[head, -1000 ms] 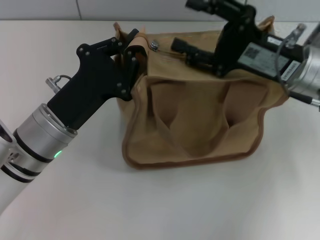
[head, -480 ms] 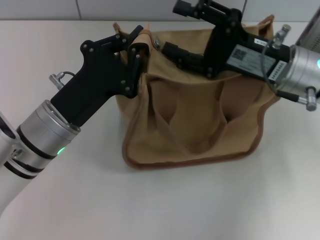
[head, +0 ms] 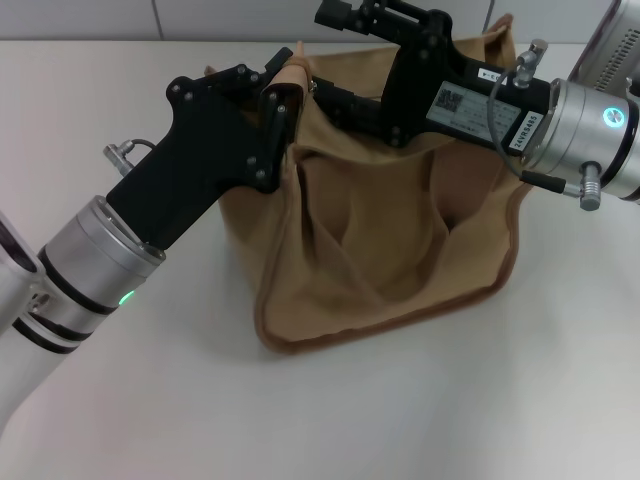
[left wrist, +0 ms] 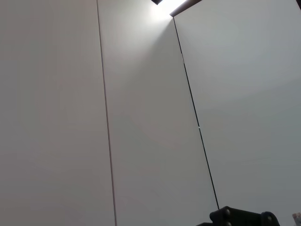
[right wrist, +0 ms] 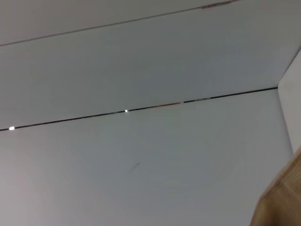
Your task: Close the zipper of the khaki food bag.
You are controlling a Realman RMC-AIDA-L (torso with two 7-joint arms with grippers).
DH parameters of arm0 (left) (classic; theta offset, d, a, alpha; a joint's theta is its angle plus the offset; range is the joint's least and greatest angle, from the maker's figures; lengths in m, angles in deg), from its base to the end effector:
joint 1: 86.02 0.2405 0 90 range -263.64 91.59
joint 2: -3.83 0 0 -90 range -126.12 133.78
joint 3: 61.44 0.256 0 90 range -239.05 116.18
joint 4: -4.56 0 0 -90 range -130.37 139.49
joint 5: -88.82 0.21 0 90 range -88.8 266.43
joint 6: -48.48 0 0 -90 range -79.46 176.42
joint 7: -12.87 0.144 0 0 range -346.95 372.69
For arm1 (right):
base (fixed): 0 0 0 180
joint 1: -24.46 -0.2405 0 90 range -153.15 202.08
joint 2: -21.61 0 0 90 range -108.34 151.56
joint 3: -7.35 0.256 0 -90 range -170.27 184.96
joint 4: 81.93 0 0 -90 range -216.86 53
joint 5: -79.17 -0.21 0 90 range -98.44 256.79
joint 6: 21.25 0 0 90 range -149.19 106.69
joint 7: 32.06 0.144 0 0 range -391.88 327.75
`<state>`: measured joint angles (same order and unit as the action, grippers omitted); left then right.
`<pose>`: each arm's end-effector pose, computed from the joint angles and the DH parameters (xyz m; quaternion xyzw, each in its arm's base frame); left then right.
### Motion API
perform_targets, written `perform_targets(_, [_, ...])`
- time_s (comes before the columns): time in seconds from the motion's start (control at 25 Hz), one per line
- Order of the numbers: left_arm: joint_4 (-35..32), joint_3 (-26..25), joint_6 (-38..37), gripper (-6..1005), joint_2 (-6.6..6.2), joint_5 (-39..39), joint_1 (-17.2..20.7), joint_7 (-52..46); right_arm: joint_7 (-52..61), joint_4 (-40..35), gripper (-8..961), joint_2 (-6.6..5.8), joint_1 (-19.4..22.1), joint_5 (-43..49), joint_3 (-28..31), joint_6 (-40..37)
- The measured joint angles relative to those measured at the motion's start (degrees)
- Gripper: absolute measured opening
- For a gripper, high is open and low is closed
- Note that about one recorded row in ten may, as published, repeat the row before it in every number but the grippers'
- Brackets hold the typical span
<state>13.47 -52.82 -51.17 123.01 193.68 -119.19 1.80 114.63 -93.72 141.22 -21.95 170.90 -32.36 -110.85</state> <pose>-0.2137 0.2902 -0.0449 -0.7804 0.0058 -0.5068 0.3662 0.1585 0.3631 -0.0424 0.5568 -0.6930 -0.3951 0.2316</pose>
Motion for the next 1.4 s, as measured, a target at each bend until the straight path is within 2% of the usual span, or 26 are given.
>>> perform_targets(0.6, [0.06, 0.00, 1.25, 60, 0.00, 0.01, -0.70, 0.00, -2.11, -0.44, 754, -0.13, 0.08, -0.27, 0.07, -1.14])
perform_targets(1.04, [0.06, 0.00, 1.39, 65, 0.00, -0.25, -0.67, 0.00, -3.77, -0.74, 643, -0.33, 0.23, 0.12, -0.92, -0.48])
perform_targets(1.4, [0.05, -0.09, 1.60, 69, 0.00, -0.27, -0.61, -0.06, -5.77, -2.38, 374, -0.27, 0.40, -0.17, -2.64, -0.47])
